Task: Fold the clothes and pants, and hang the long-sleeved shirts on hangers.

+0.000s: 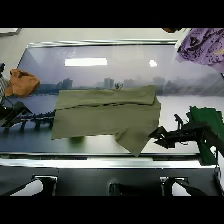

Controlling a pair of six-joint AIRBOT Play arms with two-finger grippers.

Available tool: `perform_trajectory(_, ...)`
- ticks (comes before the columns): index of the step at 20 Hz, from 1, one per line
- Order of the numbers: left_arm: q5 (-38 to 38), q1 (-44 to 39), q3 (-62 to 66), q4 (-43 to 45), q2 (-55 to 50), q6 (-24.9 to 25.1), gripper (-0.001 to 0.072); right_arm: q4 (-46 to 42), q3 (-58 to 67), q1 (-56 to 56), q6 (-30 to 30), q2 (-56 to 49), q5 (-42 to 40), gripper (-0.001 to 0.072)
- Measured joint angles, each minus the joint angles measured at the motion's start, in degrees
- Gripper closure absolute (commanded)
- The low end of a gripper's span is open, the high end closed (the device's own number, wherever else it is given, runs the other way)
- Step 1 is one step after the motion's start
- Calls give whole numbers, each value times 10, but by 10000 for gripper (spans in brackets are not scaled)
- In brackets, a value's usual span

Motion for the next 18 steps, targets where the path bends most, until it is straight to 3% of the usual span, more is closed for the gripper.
perform_trajectory(6, 4, 0, -4, -2, 0, 0, 97, 58, -45, 0, -8, 1, 42, 205)
perform_trajectory(7, 5, 0, -4, -2, 0, 0, 96, 66, -52, 0, -11, 1, 49, 273)
perform_trajectory(11, 0, 0, -4, -3, 0, 0, 96, 81, -70, 0, -20, 1, 67, 361)
perform_trajectory(15, 0, 0, -5, -12, 0, 0, 96, 88, -76, 5, -23, 1, 78, 366)
perform_trajectory(16, 3, 0, -6, -17, 0, 0, 96, 89, -77, 14, -23, 0, 83, 399)
perform_trajectory(17, 5, 1, -9, -21, 0, 3, 96, 89, -77, 30, -24, -2, 94, 661)
perform_trajectory(18, 6, 3, -14, -27, 0, 10, 96, 87, -77, 48, -25, -5, 104, 684)
